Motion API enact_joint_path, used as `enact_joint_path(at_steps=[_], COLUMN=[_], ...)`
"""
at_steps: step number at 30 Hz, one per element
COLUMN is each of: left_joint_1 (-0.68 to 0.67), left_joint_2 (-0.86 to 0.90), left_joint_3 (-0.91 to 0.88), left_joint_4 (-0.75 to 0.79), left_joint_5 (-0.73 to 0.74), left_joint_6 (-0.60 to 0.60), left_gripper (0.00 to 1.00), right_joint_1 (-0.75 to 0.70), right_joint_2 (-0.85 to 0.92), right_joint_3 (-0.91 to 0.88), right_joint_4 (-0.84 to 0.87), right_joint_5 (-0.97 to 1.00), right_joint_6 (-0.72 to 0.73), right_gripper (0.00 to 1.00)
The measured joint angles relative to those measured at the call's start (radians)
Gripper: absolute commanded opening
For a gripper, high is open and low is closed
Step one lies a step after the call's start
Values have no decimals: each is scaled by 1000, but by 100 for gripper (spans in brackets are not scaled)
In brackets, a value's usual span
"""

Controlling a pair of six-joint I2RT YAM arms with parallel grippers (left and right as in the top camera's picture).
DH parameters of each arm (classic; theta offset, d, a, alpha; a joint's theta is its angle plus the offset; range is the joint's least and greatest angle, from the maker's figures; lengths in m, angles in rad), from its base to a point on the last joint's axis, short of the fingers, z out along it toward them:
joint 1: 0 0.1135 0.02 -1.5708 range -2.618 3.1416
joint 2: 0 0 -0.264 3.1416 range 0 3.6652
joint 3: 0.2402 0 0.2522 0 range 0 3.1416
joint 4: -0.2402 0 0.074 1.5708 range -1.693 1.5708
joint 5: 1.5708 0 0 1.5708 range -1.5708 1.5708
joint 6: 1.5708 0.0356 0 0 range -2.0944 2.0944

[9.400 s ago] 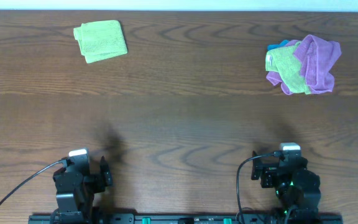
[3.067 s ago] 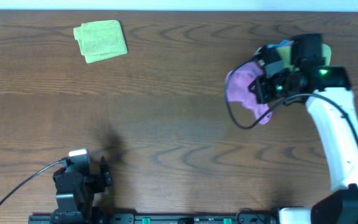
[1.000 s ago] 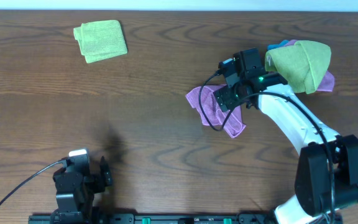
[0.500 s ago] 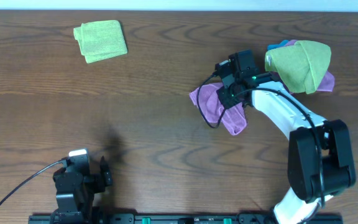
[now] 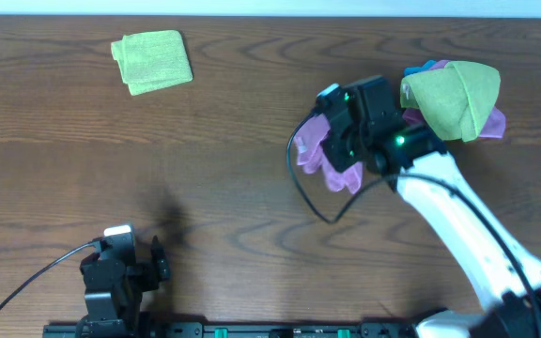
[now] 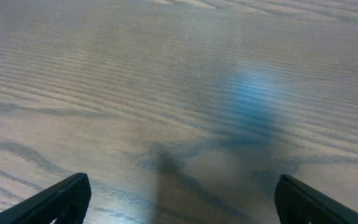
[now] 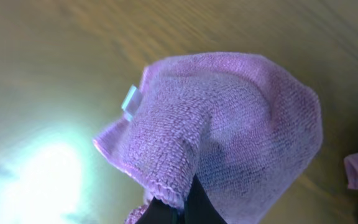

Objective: Fold the cloth

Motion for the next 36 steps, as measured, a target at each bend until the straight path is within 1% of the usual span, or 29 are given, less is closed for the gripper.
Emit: enact_joint_path(at_steps=[7,11,15,16,17,18,19,20,21,22,23,25,26,27,32,36], left_joint_1=[0,0,0,0,0,0,0,0,0,0,0,0,0,0,0,0], left_joint_2=[0,0,0,0,0,0,1,0,-1,-1,-1,-1,0,0,0,0], left_joint_3=[0,0,0,0,0,0,0,0,0,0,0,0,0,0,0,0], left_joint_4=[0,0,0,0,0,0,0,0,0,0,0,0,0,0,0,0], left_joint_5=[0,0,0,0,0,0,0,0,0,0,0,0,0,0,0,0], left_joint_6=[0,0,0,0,0,0,0,0,0,0,0,0,0,0,0,0], left_gripper=[95,95,95,96,95,95,95,95,95,95,95,95,95,96,95,95], right_joint_1=[190,311,380,383,376,368,345,319,283,243,207,155,136,126,126,125], right_joint_2=[-130,-185,-190,-182,-163,-146,-116,-79,-33,12,51,93,102,105,87,86], right_joint_3=[0,0,0,-1,-3,-3,-12,-12,-8,2,13,26,32,36,63,66], right_joint_4=[-163,-224,-227,-204,-131,-80,11,108,192,236,243,204,172,145,43,24], right_joint_5=[-3,-7,-10,-4,26,48,106,169,242,309,363,427,449,461,425,306], right_joint_6=[25,59,79,83,84,84,89,90,89,89,89,87,89,92,96,102], right_gripper=[1,1,1,1,1,17,66,84,88,92,95,96,99,99,98,89])
